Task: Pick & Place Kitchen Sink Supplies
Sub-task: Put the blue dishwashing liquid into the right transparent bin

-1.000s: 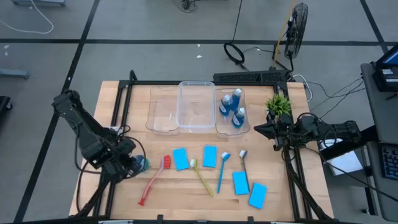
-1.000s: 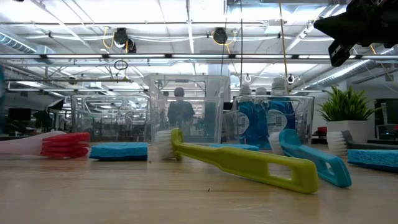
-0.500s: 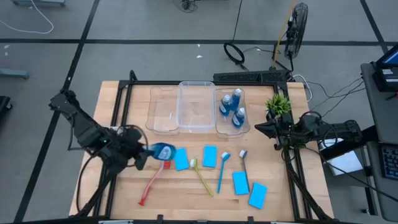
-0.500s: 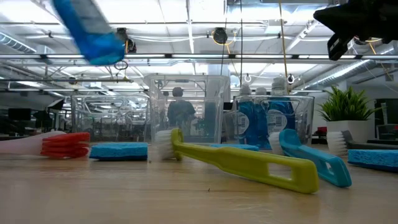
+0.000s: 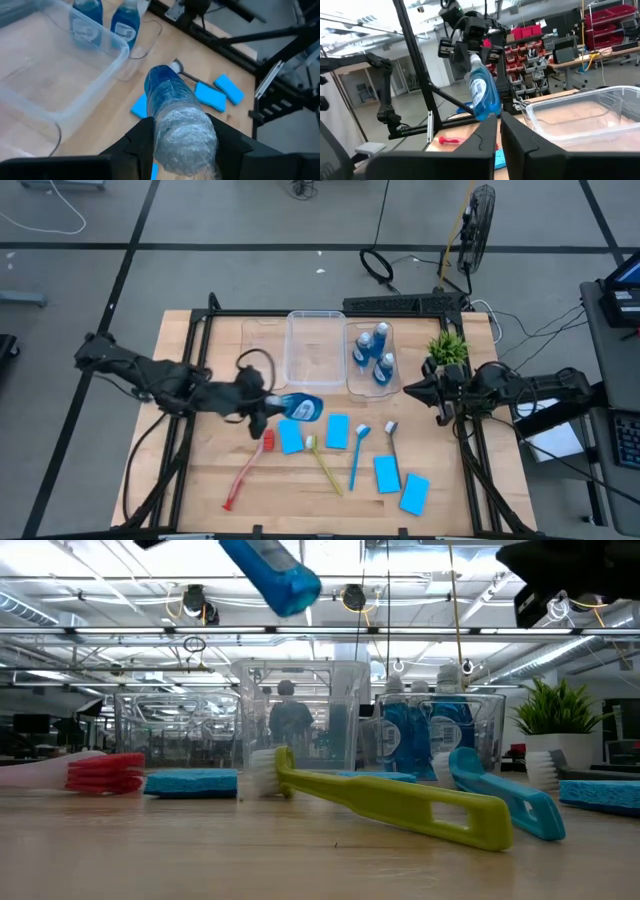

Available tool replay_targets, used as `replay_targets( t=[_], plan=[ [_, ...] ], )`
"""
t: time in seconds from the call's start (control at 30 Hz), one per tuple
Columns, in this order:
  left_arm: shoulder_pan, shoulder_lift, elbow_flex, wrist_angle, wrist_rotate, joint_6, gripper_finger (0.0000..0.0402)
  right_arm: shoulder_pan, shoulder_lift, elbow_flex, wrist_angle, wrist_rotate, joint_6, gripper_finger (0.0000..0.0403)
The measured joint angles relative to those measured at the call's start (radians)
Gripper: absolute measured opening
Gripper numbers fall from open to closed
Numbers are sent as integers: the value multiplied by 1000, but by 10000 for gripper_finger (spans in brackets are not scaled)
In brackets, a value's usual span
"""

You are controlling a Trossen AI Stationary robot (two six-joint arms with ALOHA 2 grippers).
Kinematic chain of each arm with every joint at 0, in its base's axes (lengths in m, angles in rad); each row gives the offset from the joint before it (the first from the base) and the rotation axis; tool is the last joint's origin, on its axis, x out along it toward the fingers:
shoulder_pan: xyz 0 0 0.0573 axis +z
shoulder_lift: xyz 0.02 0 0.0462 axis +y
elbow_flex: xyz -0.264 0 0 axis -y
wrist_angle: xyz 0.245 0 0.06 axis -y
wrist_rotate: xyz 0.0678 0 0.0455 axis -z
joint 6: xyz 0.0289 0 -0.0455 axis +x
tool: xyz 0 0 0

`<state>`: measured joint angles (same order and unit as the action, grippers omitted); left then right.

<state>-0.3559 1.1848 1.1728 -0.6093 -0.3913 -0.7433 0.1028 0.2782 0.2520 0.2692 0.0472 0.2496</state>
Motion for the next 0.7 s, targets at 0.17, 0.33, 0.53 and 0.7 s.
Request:
replay_targets(
  t=[0.17,0.33,0.53,0.7],
  plan=[
    [94,75,0,96,115,117,142,0,127,89,-9,0,-19,45],
    [165,136,0,210,204,204,142,0,269,200,-44,0,-84,84],
    [212,180,0,271,283,249,142,-1,414,324,-112,0,-136,127],
    [226,188,0,275,288,272,142,-1,520,403,-148,0,-165,162]
  ],
)
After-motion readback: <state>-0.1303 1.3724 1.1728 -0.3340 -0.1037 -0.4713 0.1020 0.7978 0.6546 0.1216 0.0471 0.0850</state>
